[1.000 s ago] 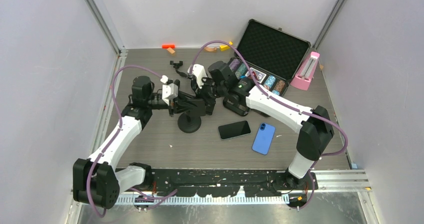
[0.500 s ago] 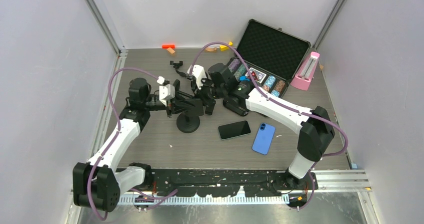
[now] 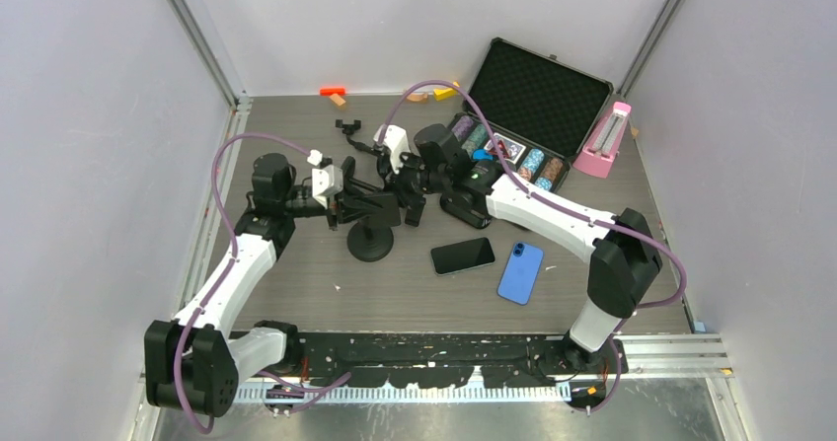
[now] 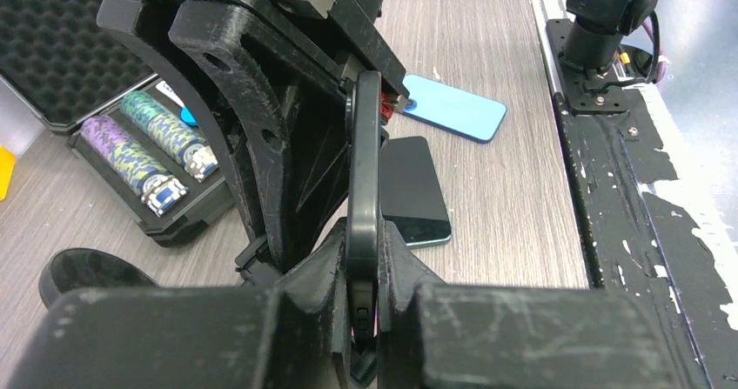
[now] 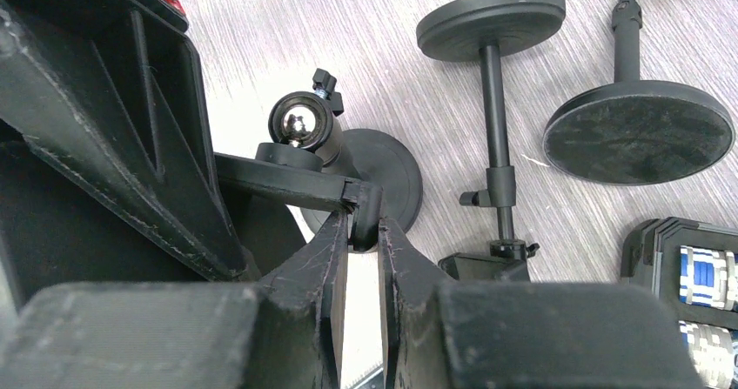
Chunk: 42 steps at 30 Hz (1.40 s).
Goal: Place the phone on the phone stand
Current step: Install the phone on the phone stand.
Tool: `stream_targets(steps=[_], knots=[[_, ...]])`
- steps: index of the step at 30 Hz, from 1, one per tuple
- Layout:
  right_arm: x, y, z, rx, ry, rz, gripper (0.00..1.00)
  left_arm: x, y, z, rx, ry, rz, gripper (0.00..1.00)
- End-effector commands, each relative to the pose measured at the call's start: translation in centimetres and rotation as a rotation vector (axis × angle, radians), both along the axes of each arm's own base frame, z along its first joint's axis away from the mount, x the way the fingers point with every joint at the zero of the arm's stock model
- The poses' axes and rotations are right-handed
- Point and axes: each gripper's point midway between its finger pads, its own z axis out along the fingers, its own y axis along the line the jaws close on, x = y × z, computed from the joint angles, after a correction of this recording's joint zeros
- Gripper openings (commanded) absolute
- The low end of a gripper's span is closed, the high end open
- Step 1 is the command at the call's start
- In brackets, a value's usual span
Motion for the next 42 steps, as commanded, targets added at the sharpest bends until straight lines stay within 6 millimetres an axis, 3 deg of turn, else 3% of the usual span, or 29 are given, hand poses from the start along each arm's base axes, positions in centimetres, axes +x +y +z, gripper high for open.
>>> stream_targets(steps=[1,28,42], knots=[[1.8,-2.8,-1.2,-0.044,0.018,-0.129,0.00,1.9,1.4,0.0,0.016,-0.036,0.106,0.00],[3.0,-4.8,-1.0,-0.025,-0.044,-0.225,0.00,3.8,2.8,-0.8,0.049,0.051,0.293,0.00],[3.9,-5.4,-0.9,-0.023,-0.053,-0.293,0.00,5.7,4.3,-1.2,0.046,0.066,0.467,0.00]])
